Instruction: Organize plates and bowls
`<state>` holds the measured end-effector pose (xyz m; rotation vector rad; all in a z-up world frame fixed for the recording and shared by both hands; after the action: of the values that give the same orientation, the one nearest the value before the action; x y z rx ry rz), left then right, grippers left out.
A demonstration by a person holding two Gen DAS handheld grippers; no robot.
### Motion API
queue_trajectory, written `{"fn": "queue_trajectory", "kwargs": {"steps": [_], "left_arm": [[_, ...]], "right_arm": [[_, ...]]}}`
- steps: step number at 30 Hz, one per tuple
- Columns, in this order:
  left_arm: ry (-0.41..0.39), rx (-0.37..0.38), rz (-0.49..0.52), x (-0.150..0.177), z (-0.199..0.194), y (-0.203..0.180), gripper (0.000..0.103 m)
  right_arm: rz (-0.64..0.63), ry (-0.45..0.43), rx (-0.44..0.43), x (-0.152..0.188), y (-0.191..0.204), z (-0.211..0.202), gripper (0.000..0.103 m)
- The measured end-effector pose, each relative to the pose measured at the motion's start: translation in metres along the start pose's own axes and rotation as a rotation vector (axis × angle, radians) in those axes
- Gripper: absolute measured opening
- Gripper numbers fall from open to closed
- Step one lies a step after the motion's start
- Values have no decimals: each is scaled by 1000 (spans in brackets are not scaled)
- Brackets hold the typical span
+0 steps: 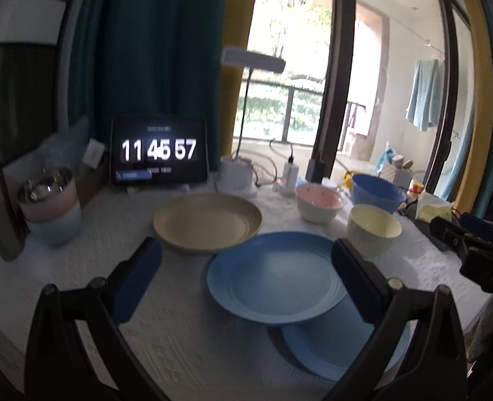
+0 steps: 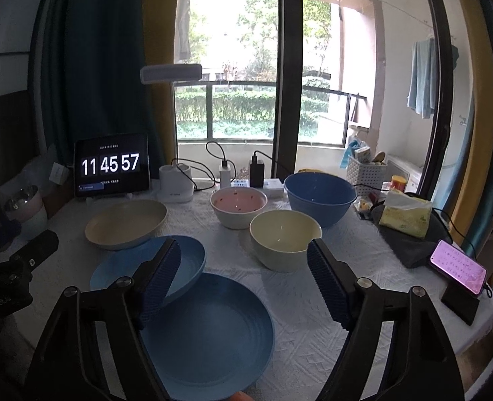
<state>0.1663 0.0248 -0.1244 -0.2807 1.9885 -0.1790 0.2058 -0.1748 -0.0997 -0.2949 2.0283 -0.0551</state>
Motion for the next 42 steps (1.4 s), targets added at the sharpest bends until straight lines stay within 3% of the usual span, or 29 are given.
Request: {"fn": "queue_trajectory", "kwargs": {"steps": [8,16,26,35,42], "left_arm": [[79,-18,24,17,37,5,102],[161,-66,-21,28,71,26,101],[237,-87,-52,38,102,42,95],[336,-89,-98,52,124,49,76],[448,-57,-144,70,137,49,63]], "right_arm": [[-11,80,-51,9,11,38,70],[-10,144,-111,16,21,76,62],[-28,186,-145,20,33,112,59],[-4,238,-179,26,38,135,50],[22,294,-213,35,43,148,35]]}}
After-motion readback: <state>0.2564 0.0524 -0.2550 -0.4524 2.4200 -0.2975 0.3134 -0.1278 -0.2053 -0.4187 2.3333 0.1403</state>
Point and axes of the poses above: each gripper's, at about its wrist camera, not at the fingertips, and z roughly the way its jaws point, y to its left, x to its underside, the point moved 6 cm from there along z, roughly the way its jaws point, and after that the axes turned 7 degrees about -z, right-handed, at the moved point
